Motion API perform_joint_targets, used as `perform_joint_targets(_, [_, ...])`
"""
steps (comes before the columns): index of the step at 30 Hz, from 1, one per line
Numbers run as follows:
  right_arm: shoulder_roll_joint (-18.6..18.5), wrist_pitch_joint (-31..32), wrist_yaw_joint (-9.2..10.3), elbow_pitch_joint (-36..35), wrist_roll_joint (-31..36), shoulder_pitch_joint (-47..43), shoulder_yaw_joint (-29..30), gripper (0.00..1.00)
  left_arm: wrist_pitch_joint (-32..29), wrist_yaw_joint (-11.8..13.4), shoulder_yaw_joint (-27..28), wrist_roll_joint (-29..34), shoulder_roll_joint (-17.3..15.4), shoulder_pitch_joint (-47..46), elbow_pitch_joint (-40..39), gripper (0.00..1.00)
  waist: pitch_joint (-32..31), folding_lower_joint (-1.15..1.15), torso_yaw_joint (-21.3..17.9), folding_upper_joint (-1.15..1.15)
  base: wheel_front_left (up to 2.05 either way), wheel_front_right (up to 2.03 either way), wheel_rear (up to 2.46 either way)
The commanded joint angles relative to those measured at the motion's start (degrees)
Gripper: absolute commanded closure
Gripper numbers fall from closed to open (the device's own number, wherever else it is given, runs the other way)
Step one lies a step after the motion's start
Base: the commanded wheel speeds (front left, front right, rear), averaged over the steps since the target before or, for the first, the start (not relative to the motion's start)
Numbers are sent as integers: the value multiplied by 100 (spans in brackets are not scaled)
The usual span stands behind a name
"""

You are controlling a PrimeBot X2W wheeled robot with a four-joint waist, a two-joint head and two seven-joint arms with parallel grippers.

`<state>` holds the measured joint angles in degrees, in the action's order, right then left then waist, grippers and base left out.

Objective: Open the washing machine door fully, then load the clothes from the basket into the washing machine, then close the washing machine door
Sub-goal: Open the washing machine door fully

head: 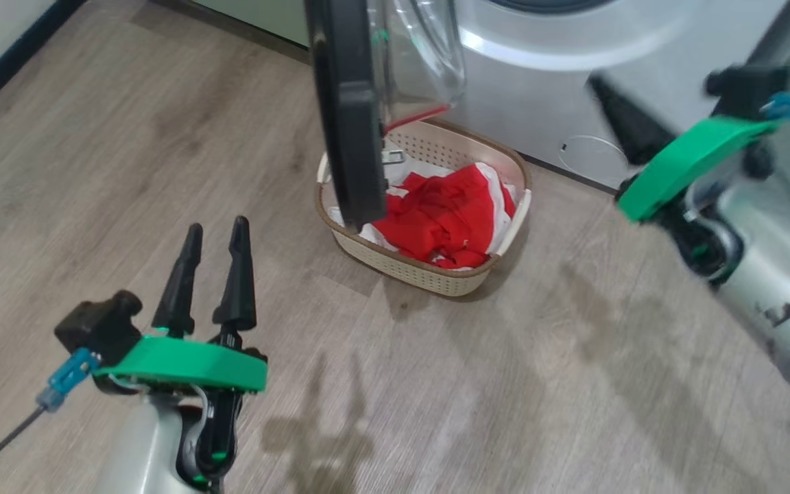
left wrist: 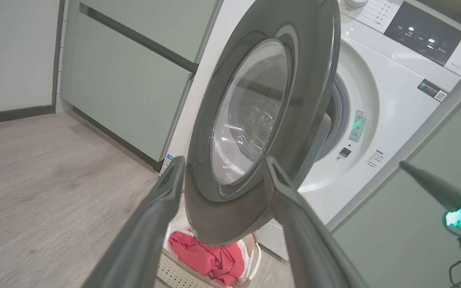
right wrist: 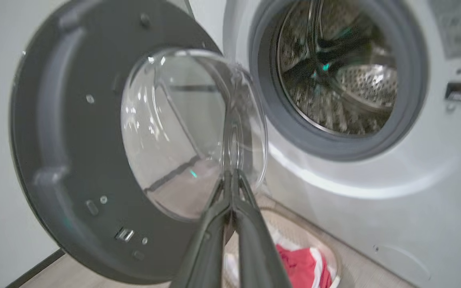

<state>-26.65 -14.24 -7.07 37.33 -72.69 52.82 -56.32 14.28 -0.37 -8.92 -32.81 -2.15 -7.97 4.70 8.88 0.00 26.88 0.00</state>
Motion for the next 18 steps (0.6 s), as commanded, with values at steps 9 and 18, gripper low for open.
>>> perform_joint_targets(9, [878, -74, -42, -1946, 3001, -2566, 3520, 100, 72, -116, 468, 18, -73, -453, -51, 0, 121, 0, -229, 0, 0, 0, 0])
perform_joint_targets(18, [2080, -75, -42, -3335, 4529, -4460, 4679, 100, 72, -224, 593, 185, -73, -566, 106, 0, 157, 0, -259, 0, 0, 0, 0])
